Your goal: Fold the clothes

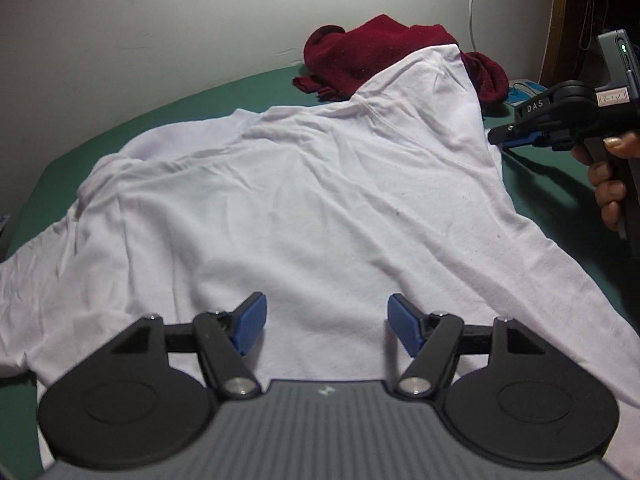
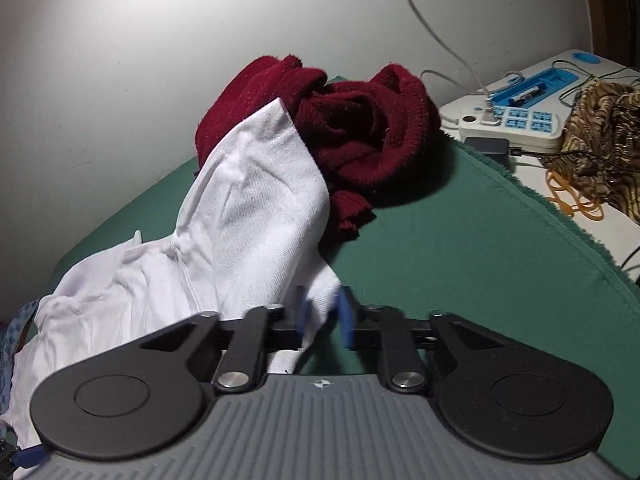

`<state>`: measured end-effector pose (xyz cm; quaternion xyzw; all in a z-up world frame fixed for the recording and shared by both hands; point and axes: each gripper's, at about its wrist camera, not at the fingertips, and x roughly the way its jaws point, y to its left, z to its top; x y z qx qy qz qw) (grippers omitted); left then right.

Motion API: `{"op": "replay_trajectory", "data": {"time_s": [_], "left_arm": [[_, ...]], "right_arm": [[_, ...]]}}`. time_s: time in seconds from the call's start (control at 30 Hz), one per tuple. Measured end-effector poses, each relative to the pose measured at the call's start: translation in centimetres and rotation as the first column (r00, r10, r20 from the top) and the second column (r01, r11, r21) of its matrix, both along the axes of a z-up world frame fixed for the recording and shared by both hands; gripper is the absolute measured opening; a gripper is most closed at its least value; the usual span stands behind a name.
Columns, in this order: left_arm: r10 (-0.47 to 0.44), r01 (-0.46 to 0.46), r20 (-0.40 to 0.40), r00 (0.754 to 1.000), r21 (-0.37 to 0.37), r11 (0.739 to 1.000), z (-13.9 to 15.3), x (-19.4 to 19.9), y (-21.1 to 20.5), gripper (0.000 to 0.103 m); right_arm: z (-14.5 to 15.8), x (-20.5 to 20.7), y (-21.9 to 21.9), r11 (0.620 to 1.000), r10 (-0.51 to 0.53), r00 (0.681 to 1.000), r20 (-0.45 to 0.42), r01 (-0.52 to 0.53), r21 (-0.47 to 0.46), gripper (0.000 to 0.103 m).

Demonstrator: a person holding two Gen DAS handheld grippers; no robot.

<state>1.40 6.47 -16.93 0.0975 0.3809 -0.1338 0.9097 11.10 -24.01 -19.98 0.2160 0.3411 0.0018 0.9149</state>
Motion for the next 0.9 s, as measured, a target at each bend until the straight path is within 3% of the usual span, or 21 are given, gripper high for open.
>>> {"op": "replay_trajectory", "data": {"time_s": [0.2, 0.27, 0.37, 0.47, 0.53, 0.57, 0.67, 0.77, 0.9], "left_arm": [[0.034, -0.034, 0.015, 0.999, 0.032, 0.999, 1.9, 0.7, -1.3, 0.074], [0.021, -0.025, 0.041, 0.999, 0.087, 0.996, 3.2, 1.8, -2.0, 0.074], [-0.004, -0.008, 0.084, 0.996, 0.136, 0.991, 5.6, 3.8, -3.0, 0.084], [-0.050, 0.033, 0.113, 0.992, 0.148, 0.988, 6.7, 5.0, -5.1, 0.085], [-0.113, 0.088, 0.133, 0.985, 0.183, 0.979, 6.4, 4.9, -7.4, 0.082], [-0.151, 0.122, 0.134, 0.979, 0.203, 0.972, 6.1, 4.8, -8.8, 0.077], [-0.267, 0.236, 0.104, 0.958, 0.243, 0.941, 4.0, 4.6, -13.1, 0.068], [-0.352, 0.313, 0.094, 0.931, 0.288, 0.905, 2.0, 4.5, -17.2, 0.067], [-0.402, 0.367, 0.092, 0.911, 0.261, 0.893, 1.0, 5.1, -21.1, 0.068]], "right_arm": [[0.8, -2.7, -3.4, 1.000, -0.016, 0.999, 0.032, 0.017, -0.012, 0.002], [0.5, -3.1, -3.8, 1.000, 0.015, 1.000, 0.003, -0.015, -0.021, 0.002], [0.2, -3.3, -3.6, 0.998, 0.050, 0.999, -0.010, -0.051, -0.033, 0.003], [0.2, -3.3, -3.7, 0.998, 0.060, 0.998, -0.005, -0.060, -0.003, 0.012], [0.5, -3.4, -4.7, 0.998, 0.039, 0.999, 0.009, -0.039, 0.044, 0.035], [0.8, -3.5, -5.1, 0.999, 0.025, 1.000, 0.012, -0.026, 0.045, 0.037], [1.5, -3.7, -6.0, 1.000, 0.014, 1.000, 0.015, -0.013, -0.017, 0.036], [2.2, -3.9, -6.7, 0.996, 0.023, 1.000, 0.016, -0.022, -0.089, 0.034], [2.8, -4.4, -7.9, 0.984, -0.010, 1.000, 0.013, 0.013, -0.177, 0.034]]}}
